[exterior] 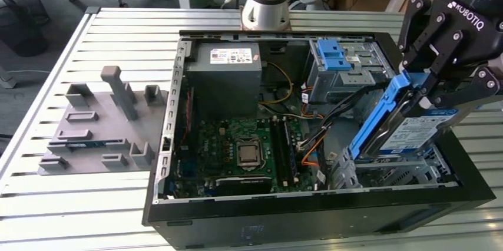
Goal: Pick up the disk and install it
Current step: 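Insert the disk into the insertion slot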
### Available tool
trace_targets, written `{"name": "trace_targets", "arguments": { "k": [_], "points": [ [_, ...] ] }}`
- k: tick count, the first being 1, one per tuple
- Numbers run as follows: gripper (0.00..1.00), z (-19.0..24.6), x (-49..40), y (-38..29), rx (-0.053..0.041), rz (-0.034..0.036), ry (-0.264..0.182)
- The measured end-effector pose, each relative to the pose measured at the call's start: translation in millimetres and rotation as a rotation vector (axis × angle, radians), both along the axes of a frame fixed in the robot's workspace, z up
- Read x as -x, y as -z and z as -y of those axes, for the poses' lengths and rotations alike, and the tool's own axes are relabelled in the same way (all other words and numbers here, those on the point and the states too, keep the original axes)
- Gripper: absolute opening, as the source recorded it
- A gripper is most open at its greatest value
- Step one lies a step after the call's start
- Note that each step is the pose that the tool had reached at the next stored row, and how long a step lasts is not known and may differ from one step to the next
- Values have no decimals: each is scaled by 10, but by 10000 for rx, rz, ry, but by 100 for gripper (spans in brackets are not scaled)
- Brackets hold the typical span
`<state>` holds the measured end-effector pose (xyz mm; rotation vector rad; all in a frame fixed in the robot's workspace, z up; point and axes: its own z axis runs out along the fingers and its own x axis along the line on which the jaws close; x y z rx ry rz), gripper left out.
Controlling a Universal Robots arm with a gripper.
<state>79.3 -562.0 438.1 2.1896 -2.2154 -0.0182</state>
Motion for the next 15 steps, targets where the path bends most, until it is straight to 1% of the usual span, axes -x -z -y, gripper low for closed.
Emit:
{"name": "trace_targets", "arguments": {
  "k": [15],
  "points": [
    [36,16,0,97,1,0,0]
  ]
}}
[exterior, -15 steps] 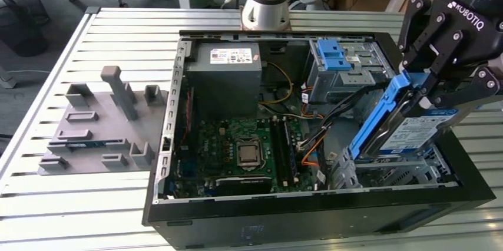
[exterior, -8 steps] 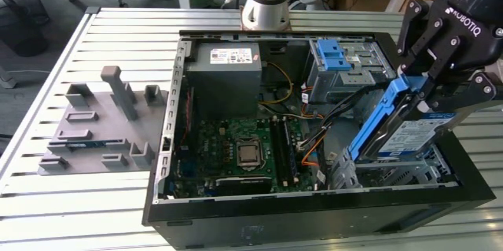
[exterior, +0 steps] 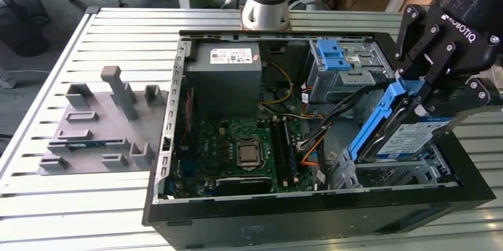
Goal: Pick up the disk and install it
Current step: 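Insert the disk into the insertion slot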
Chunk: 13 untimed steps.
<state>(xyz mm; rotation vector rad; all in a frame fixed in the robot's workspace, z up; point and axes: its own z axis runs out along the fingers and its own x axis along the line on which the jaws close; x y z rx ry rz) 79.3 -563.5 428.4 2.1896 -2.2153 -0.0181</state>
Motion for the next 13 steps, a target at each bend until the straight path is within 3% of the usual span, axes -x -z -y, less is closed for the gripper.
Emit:
{"name": "trace_targets", "arguments": {
  "k": [13],
  "points": [
    [36,3,0,58,1,0,0]
  ]
}}
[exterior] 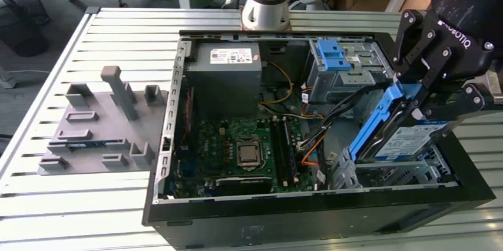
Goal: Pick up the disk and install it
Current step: 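Insert the disk into the insertion slot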
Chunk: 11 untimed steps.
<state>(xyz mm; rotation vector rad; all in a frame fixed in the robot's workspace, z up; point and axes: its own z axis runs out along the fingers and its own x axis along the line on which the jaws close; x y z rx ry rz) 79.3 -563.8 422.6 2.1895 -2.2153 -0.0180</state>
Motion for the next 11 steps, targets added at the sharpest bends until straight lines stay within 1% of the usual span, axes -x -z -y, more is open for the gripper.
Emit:
{"name": "trace_targets", "arguments": {
  "k": [3,5,9,11],
  "points": [
    [36,0,0,8,0,0,0],
    [36,0,0,45,0,0,0],
    [36,0,0,50,0,0,0],
    [36,0,0,74,-1,0,0]
  ]
}}
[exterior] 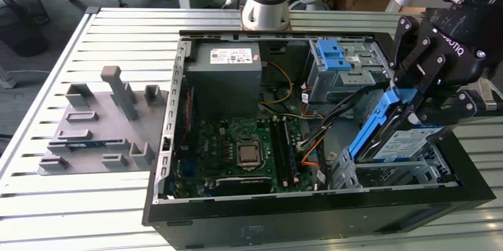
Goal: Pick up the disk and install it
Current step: 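Insert the disk into the insertion slot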
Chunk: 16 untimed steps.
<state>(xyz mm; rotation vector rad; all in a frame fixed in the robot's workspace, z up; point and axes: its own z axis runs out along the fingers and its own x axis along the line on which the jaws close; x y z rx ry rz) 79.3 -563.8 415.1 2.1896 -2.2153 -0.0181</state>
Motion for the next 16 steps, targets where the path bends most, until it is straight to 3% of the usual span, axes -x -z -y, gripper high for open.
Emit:
{"name": "trace_targets", "arguments": {
  "k": [16],
  "points": [
    [36,0,0,37,1,0,0]
  ]
}}
